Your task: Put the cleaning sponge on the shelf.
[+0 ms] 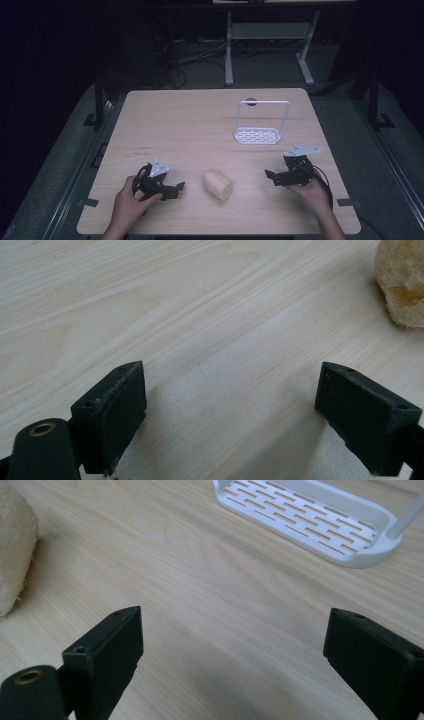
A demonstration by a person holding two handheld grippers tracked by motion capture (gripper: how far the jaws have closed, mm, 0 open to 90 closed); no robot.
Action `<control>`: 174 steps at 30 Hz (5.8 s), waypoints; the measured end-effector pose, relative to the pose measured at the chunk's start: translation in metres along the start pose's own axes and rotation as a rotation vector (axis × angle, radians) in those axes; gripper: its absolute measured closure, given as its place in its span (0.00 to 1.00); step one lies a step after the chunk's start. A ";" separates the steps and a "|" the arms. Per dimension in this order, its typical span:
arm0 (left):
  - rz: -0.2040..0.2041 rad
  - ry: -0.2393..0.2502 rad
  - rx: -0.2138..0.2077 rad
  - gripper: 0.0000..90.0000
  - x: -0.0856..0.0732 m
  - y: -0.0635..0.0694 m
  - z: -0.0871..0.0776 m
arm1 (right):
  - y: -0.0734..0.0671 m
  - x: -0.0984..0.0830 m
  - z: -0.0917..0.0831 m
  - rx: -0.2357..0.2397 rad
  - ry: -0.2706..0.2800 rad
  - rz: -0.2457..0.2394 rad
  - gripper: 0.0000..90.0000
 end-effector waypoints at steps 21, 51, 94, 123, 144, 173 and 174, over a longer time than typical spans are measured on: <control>0.001 0.001 -0.001 0.14 0.000 0.000 0.000 | -0.010 0.005 0.006 0.039 0.016 -0.010 0.10; 0.001 0.000 -0.001 0.14 0.000 0.000 0.000 | -0.058 0.020 0.011 0.130 0.024 -0.076 0.10; 0.001 0.000 -0.003 0.14 0.000 0.000 0.000 | -0.122 0.047 0.024 0.267 0.048 -0.132 0.10; 0.003 0.001 -0.003 0.14 0.000 0.000 0.000 | -0.163 0.044 0.053 0.312 -0.014 -0.176 0.09; 0.005 0.000 -0.004 0.14 0.000 0.000 0.000 | -0.172 0.028 0.072 0.321 -0.080 -0.186 0.10; 0.004 -0.001 -0.005 0.14 0.000 0.000 -0.001 | -0.173 0.028 0.067 0.332 -0.079 -0.213 0.30; 0.005 -0.001 -0.005 0.14 0.000 0.000 -0.001 | -0.173 0.029 0.066 0.328 -0.077 -0.216 0.30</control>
Point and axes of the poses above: each handheld gripper's, and its own axes: z roughly forward along the jaws, x roughly out of its top, y roughly to its right, the point moved 10 cm from there along z, roughly forward along the jaws, and after that the axes turned 4 degrees about y, right-handed, at the moved point
